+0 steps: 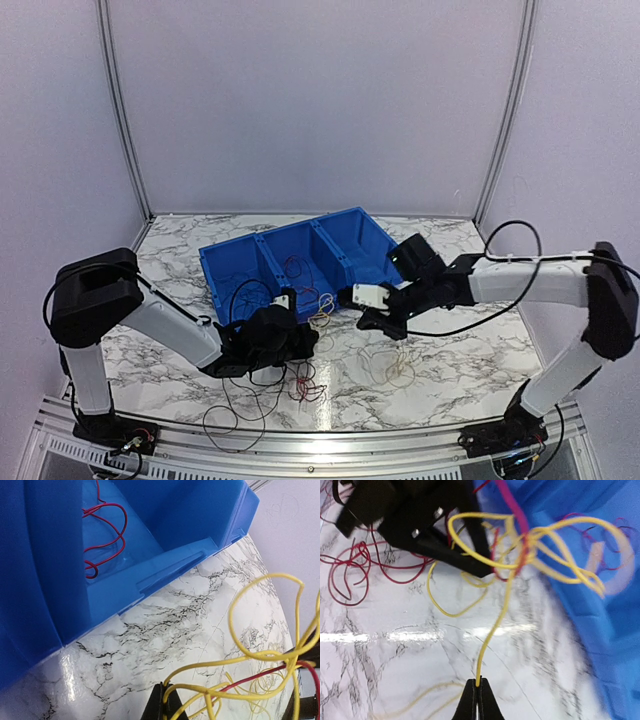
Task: Untangle the cables
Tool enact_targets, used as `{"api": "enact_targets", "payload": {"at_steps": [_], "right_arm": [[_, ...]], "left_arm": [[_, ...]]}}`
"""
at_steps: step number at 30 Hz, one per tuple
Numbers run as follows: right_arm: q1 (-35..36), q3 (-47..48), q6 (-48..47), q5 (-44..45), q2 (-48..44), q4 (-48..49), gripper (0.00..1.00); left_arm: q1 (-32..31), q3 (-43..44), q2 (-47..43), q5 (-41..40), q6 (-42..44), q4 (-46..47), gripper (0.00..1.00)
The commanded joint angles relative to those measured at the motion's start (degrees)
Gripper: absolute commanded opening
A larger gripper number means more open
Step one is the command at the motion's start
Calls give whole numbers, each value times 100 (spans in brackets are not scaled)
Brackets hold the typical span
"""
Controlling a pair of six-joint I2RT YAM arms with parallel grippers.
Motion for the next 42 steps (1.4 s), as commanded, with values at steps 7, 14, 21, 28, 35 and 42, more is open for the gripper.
{"api": "enact_targets", "payload": {"at_steps": [7,14,21,28,35,42], "right_arm": [[-848,1769,-164,323,-2309,-1596,0],[-1316,3481,-136,116,-2144,-1631,0],[-1355,4848,-8,14,-1683,-1524,0],[-1359,5323,-117,238,-1303,-1191,0],[-1358,6188,-294,432,-659,-820,0],[-1365,7163,-548,588,99,-360,0]], "left_arm": [[-11,109,265,233,-166,69,0],[-11,164,398,283,-168,69,0],[-48,252,306,398,28,78,10],[-153,314,-23,429,411,78,33],[-239,282,-251,412,587,73,39],[-257,230,-296,398,572,69,40]]}}
